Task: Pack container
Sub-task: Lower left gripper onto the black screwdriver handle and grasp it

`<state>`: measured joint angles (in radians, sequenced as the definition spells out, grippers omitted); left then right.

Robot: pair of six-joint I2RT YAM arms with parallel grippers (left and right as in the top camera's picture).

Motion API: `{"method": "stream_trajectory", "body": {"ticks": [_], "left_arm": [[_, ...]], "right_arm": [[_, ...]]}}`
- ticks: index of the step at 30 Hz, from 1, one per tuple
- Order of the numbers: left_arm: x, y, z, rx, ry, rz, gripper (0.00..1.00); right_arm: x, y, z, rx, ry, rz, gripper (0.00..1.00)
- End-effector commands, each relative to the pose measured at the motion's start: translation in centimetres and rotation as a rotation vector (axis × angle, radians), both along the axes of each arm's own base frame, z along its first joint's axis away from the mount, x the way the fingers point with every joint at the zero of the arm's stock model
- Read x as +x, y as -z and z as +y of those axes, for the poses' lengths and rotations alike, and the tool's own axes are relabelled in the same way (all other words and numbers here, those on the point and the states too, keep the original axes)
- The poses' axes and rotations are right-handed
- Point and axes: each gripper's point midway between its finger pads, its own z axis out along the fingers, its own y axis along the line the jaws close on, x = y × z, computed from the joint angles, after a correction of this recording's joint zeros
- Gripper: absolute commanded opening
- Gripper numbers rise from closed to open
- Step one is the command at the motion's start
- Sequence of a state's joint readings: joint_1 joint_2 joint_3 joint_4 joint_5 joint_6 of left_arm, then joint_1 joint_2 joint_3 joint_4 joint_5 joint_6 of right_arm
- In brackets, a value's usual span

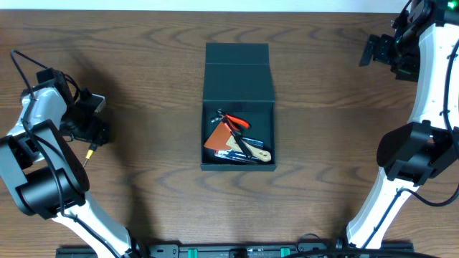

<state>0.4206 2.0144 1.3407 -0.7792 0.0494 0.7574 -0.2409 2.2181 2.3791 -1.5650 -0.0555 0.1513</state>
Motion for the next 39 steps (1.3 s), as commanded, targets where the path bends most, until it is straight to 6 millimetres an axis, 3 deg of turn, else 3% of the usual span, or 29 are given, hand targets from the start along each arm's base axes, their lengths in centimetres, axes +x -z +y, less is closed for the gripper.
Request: {"method": "stream_trajectory", "body": {"ticks": [1, 8, 16, 22, 36, 39], "left_arm": [[-0.7, 1.1, -1.1, -0.040, -0.009, 0.018, 0.91], [-2.6, 2.7, -2.0, -0.060, -0.014, 0.063, 0.91], [-3.0, 2.7, -2.2, -0.067, -0.054, 0.078, 0.88], [-3.3, 2.7, -2.3, -0.071, -0.054, 0.089, 0.64], [-3.5, 2.6, -2.4, -0.075, -0.080, 0.099, 0.25], [-3.5, 2.6, -2.5, -0.073, -0.102, 0.098, 0.06]], "right_arm": [[0.0, 0.0, -0.1, -0.005, -0.009, -0.001, 0.99], [0.0, 0.0, -0.1, -0.005, -0.009, -0.001, 0.99], [-0.1, 0.0, -0.1, -0.004, -0.009, 0.000, 0.99], [-0.1, 0.0, -0.1, -0.004, -0.009, 0.002, 0.99], [-0.3, 0.0, 0.0, -0.002, -0.009, 0.008, 0.99], [-0.3, 0.0, 0.0, -0.002, -0.009, 0.008, 0.99]]}}
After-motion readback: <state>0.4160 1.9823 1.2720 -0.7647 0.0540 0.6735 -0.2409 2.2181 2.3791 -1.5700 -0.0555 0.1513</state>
